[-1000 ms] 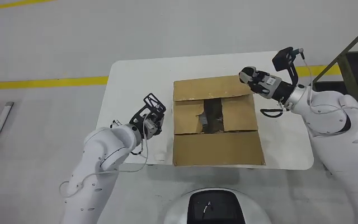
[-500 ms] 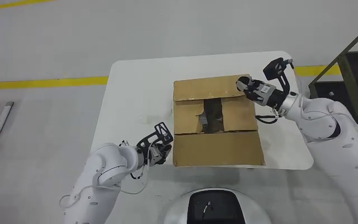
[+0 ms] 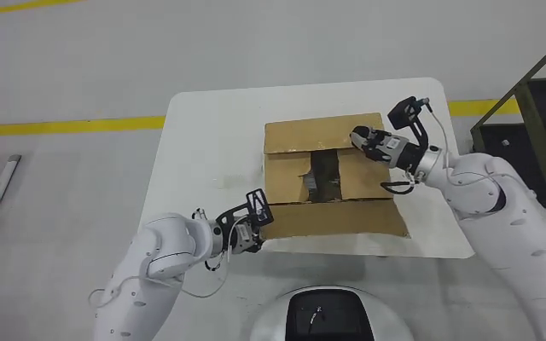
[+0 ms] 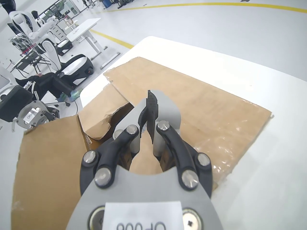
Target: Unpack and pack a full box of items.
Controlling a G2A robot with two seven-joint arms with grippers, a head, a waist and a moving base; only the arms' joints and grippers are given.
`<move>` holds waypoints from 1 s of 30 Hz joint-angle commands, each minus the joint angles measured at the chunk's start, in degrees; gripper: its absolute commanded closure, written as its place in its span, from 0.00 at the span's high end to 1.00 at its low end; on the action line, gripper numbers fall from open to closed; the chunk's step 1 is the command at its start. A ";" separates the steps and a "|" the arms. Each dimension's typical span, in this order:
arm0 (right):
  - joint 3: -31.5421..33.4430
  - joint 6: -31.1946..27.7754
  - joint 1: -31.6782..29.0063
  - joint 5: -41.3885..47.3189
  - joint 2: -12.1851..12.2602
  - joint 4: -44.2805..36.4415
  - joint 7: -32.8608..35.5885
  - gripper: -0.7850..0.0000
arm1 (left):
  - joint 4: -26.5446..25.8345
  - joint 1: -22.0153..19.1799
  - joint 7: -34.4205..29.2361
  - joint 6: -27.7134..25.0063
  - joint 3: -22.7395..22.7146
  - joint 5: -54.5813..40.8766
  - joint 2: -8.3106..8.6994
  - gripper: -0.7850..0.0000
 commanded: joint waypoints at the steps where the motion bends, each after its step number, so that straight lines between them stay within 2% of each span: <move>1: 0.15 0.03 0.20 0.08 0.04 -0.41 0.09 0.00 | 0.06 -1.19 0.07 -0.07 0.64 0.07 0.07 0.00; 10: 4.93 -0.21 1.03 0.49 0.84 -3.98 -0.05 0.00 | 2.75 -7.30 6.10 3.76 2.98 4.96 -0.72 0.00; 14: 5.91 0.47 0.17 -5.41 1.28 -6.59 -0.04 0.00 | 5.39 -10.03 10.77 8.08 5.96 7.08 -1.75 0.00; 17: 4.20 1.34 -1.33 -8.86 1.16 -7.87 -1.70 0.00 | 7.14 -11.67 12.54 11.91 8.41 9.27 -2.54 0.00; 20: 0.68 3.34 -2.86 -20.63 1.02 -8.96 -4.39 0.00 | 8.00 -12.47 13.73 17.58 10.14 11.67 -3.26 0.00; 21: -0.75 3.99 -3.57 -22.02 0.81 -8.75 -6.14 0.00 | 7.97 -12.62 14.23 18.50 10.53 12.09 -3.43 0.00; 25: -4.19 6.71 -3.95 -26.01 0.16 -6.55 -10.35 0.00 | 8.10 -12.57 15.33 20.87 11.01 12.38 -3.82 0.00; 30: -7.95 8.91 -2.25 -26.85 -0.79 -2.70 -11.16 0.00 | 8.05 -12.15 14.99 21.02 10.25 12.91 -3.79 0.00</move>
